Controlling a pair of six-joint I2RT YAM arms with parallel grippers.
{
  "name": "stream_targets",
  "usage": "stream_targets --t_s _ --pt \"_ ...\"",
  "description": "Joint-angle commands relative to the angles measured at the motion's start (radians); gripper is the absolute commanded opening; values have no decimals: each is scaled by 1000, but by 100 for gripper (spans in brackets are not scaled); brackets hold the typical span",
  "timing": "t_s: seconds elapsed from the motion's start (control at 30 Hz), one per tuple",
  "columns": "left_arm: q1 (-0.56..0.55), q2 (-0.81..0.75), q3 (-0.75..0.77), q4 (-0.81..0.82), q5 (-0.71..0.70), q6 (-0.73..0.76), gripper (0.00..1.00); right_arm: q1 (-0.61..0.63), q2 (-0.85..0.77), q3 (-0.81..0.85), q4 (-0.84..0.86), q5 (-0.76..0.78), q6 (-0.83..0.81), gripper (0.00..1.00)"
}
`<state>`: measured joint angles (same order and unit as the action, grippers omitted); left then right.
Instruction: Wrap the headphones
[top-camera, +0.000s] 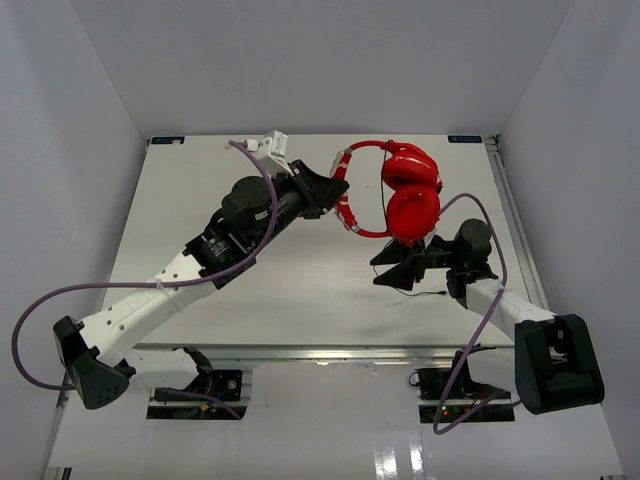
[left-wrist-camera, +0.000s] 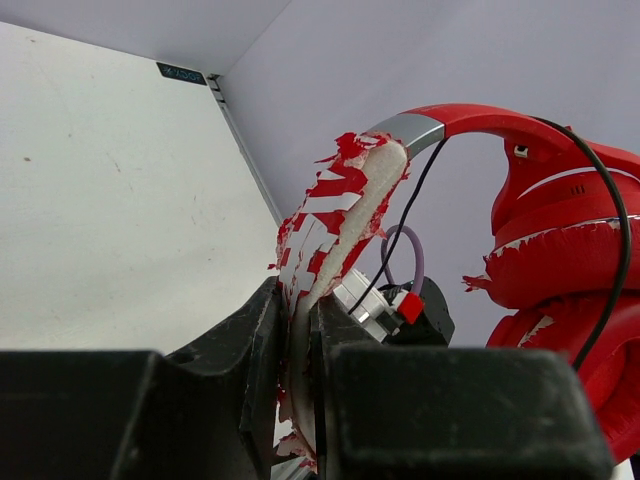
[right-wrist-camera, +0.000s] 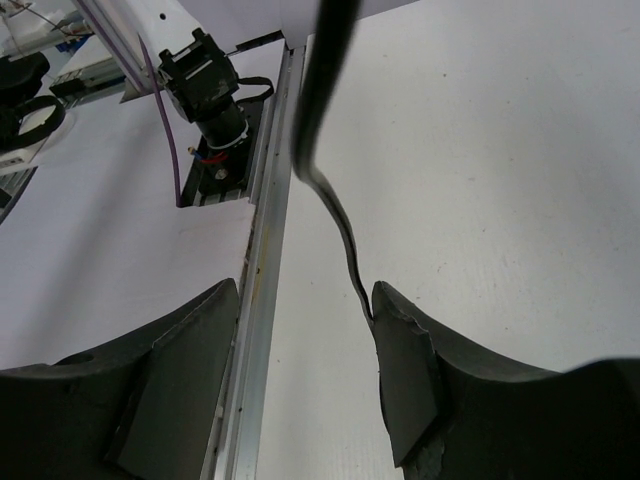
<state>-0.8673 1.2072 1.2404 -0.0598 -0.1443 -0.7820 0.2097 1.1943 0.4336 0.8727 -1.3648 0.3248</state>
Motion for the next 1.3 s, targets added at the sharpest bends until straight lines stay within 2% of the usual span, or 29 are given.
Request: stream_targets --t_s 0.0,0.1,0.17,0.27,0.33,0.37,0.7,0.93,1.13,1.27 --pt "-2 -11 68 90 -25 -49 0 43 12 -4 129 -47 40 63" --pt "-3 -5 79 86 -44 -53 0 82 3 -11 114 -63 14 62" --pt "-2 -10 75 91 -70 -59 0 95 -16 -14 42 -70 -23 62" --pt "-2 -17 69 99 -100 -69 0 101 -61 5 -162 -73 -217 60" --pt "-2 -18 65 104 -123 -77 0 113 -85 46 -422 -71 -378 60" --pt "-1 -18 65 105 -128 -79 0 116 -92 53 -459 -71 -419 59" --pt "0 -19 85 90 -186 -88 0 121 -145 58 -561 -72 -494 46" --pt "19 -1 136 64 -227 -51 0 125 -185 117 -836 -63 -683 30" --pt "32 -3 134 24 -272 -38 0 130 -221 217 -1174 39 -903 18" --pt "43 2 131 -11 -329 -12 0 136 -237 304 -1401 188 -1058 13"
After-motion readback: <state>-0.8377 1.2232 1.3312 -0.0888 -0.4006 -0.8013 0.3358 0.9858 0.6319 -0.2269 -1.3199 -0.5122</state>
